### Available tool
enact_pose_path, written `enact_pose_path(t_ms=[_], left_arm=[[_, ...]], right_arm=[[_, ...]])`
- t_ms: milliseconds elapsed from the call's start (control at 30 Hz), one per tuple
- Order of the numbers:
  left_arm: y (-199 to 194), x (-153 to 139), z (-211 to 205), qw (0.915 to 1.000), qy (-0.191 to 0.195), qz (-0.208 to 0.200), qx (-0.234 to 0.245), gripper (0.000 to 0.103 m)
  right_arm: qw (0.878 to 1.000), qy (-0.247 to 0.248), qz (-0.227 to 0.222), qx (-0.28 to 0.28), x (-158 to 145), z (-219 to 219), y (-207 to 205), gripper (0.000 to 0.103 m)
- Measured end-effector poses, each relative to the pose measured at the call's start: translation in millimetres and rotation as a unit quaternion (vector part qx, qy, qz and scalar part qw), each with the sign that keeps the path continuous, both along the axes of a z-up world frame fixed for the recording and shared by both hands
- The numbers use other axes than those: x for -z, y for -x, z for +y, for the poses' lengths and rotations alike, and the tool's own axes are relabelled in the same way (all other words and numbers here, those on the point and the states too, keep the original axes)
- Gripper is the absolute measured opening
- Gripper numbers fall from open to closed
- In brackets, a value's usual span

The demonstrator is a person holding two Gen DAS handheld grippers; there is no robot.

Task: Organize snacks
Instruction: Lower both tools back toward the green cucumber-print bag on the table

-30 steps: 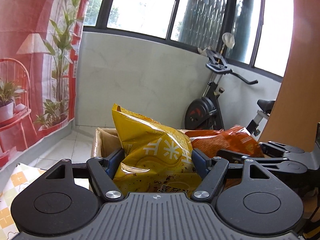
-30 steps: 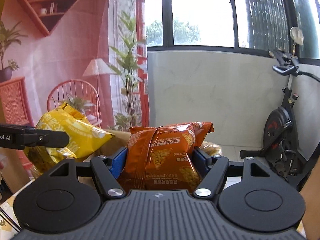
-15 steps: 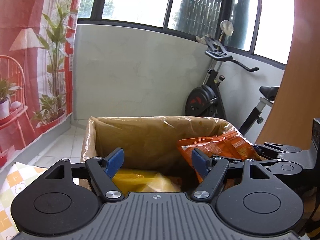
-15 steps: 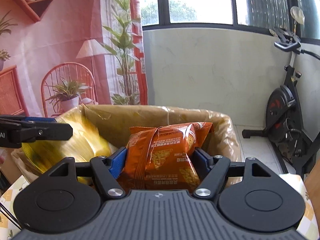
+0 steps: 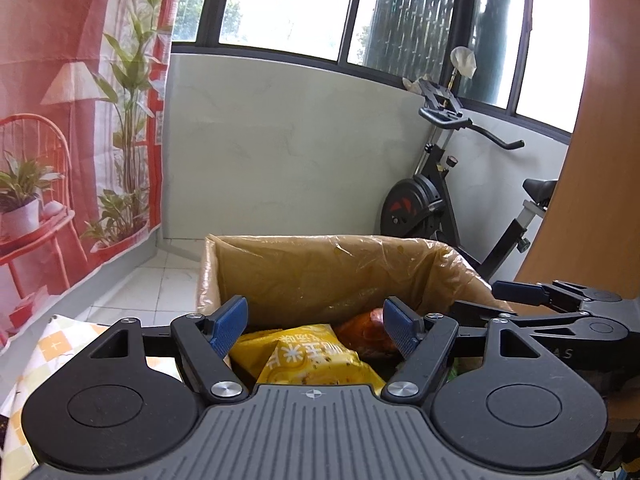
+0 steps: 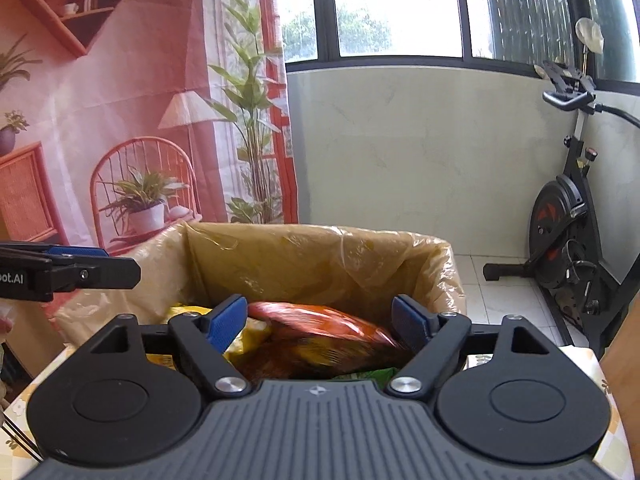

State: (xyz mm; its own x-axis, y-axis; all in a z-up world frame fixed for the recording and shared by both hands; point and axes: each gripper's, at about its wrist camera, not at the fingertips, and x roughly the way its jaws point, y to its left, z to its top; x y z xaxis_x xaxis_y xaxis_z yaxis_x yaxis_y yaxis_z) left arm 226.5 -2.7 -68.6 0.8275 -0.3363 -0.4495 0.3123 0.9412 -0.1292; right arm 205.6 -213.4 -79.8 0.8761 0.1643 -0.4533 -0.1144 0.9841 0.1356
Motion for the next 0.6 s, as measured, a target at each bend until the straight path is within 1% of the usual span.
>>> enact_pose_path(t_ms=[233, 467, 600], left_arm=[[41.5, -11.1, 11.1, 0.9999, -0.006, -0.013, -0.009, 0.076], [85.3, -8.5, 19.7, 0.9999, -0.008, -0.01, -0.011, 0.076], [102.6, -1.6, 25.1, 0.9999, -0.007, -0.001, -0.012, 0.076]], right_arm=[[1.0, -0.014, -0.012, 0.004, -16.2, 5.2, 44.4, 0.082], [1.0, -0.026, -0.006, 0.007, -17.0, 14.0, 92.5, 0.082], [0.999, -0.033, -0.002, 0.01, -12.8, 17.3, 117.5, 0.082]])
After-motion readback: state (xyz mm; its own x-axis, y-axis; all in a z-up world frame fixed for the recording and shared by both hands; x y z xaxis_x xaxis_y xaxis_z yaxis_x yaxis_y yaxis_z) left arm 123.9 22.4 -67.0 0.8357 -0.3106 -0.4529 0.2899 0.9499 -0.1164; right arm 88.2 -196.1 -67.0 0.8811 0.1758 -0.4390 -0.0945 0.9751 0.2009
